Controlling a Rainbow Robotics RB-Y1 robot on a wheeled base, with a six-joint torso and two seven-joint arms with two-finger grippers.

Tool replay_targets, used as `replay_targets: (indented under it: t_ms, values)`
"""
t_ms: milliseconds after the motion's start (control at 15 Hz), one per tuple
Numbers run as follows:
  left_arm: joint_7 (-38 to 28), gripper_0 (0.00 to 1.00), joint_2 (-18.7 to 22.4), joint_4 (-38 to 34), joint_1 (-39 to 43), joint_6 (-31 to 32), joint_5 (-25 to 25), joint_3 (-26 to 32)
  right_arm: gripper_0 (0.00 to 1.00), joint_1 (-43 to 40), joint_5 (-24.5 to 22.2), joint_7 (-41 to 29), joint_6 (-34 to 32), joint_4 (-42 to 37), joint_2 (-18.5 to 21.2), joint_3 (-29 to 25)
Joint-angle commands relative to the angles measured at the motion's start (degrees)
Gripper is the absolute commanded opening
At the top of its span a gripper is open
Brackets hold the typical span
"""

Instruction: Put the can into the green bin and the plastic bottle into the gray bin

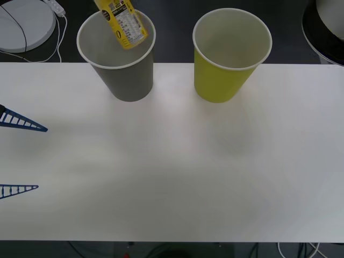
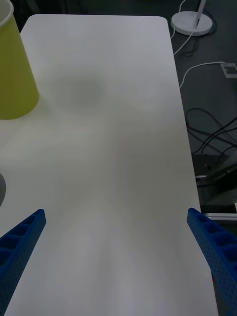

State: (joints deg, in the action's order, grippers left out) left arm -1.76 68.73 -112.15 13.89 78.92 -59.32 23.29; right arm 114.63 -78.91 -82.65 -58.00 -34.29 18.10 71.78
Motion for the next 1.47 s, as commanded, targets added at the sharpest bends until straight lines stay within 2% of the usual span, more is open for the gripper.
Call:
replay_targets:
  t_ms: [67,400,733,800,867,933,1067,1467]
  values:
    - [0.0,1.0,0.0,0.0,0.0,0.0,0.0,0.0,0.0,0.77,0.25,0.03,0.08,2.21,-2.02,1.08]
    - [0.0,1.0,0.0,0.0,0.0,0.0,0.0,0.0,0.0,2.0,0.6,0.03,0.43,5.02,-4.3,2.14]
    - [0.0,1.0,0.0,0.0,0.0,0.0,0.0,0.0,0.0,2.26,1.57,-0.06,1.05,5.64,-4.92,2.75]
    - [0.0,1.0,0.0,0.0,0.0,0.0,0.0,0.0,0.15,2.35,1.65,0.03,1.31,5.64,-4.92,2.75]
    - [0.0,1.0,0.0,0.0,0.0,0.0,0.0,0.0,0.71,2.35,1.74,0.38,1.84,5.64,-4.92,2.93]
    - [0.0,1.0,0.0,0.0,0.0,0.0,0.0,0.0,1.0,2.35,2.01,1.97,2.37,5.73,-4.92,3.37]
    - [0.0,1.0,0.0,0.0,0.0,0.0,0.0,0.0,1.0,2.35,2.62,5.13,2.54,6.61,-4.92,3.63]
    - [0.0,1.0,0.0,0.0,0.0,0.0,0.0,0.0,1.0,2.35,4.29,5.22,2.54,7.31,-4.83,3.81]
